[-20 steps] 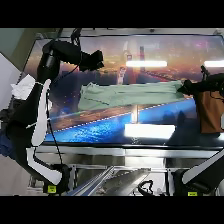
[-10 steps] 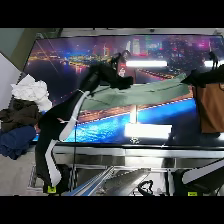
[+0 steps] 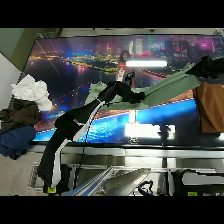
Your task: Fold the shirts.
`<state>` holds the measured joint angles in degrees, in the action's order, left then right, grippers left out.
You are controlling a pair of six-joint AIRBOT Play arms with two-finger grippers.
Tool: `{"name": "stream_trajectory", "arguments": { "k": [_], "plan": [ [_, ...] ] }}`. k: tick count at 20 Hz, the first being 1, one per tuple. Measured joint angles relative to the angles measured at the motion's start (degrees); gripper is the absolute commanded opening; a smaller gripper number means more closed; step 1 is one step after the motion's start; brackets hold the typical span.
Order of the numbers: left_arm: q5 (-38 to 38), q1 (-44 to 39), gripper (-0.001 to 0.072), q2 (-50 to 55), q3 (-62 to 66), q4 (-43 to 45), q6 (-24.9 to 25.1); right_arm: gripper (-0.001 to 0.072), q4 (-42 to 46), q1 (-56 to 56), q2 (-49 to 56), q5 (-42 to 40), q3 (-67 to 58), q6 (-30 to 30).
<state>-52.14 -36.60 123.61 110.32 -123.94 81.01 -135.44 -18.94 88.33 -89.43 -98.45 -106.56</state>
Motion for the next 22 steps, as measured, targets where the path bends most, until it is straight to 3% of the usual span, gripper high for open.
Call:
{"name": "stream_trajectory", "arguments": {
  "k": [7, 10, 13, 17, 18, 19, 20, 21, 22],
  "plan": [
    [-12.41, 8.76, 0.0014, -19.82, 6.49, -0.68, 0.68, 0.0019, -0.26, 6.45, -0.94, -1.49, 0.0, 3.15],
    [-15.69, 16.13, 0.0014, -32.11, 8.09, -0.81, 1.57, 0.0019, -0.79, 15.15, -0.96, 3.17, 0.0, 4.66],
    [-16.85, 25.44, 0.0014, -45.33, 3.67, -0.79, 3.76, 0.002, -1.18, 27.96, 0.46, 15.47, 0.0, 6.36],
    [-18.25, 36.98, 0.0014, -58.97, -3.74, -0.74, 9.16, 0.0023, -1.81, 45.75, 6.82, 38.47, 0.0, 8.76],
    [-18.29, 39.74, 0.0014, -61.72, -5.75, -0.68, 10.64, 0.0087, -1.97, 49.46, 9.03, 44.68, 0.0, 9.2],
    [-18.43, 42.32, 0.0014, -64.26, -7.87, -0.63, 12.04, 0.031, -1.99, 53.05, 11.63, 51.06, 0.0, 9.55],
    [-18.47, 44.41, 0.0014, -66.31, -9.9, -0.63, 13.27, 0.0481, -2.03, 55.8, 13.99, 56.22, 0.0, 9.88],
    [-18.69, 46.42, 0.0014, -68.3, -12.2, -0.66, 14.56, 0.053, -2.12, 58.16, 16.52, 60.54, -0.04, 10.71],
    [-18.62, 48.04, 0.0014, -69.9, -14.29, -0.63, 15.67, 0.053, -2.12, 59.69, 18.67, 63.23, -0.07, 11.61]
  ]
}}
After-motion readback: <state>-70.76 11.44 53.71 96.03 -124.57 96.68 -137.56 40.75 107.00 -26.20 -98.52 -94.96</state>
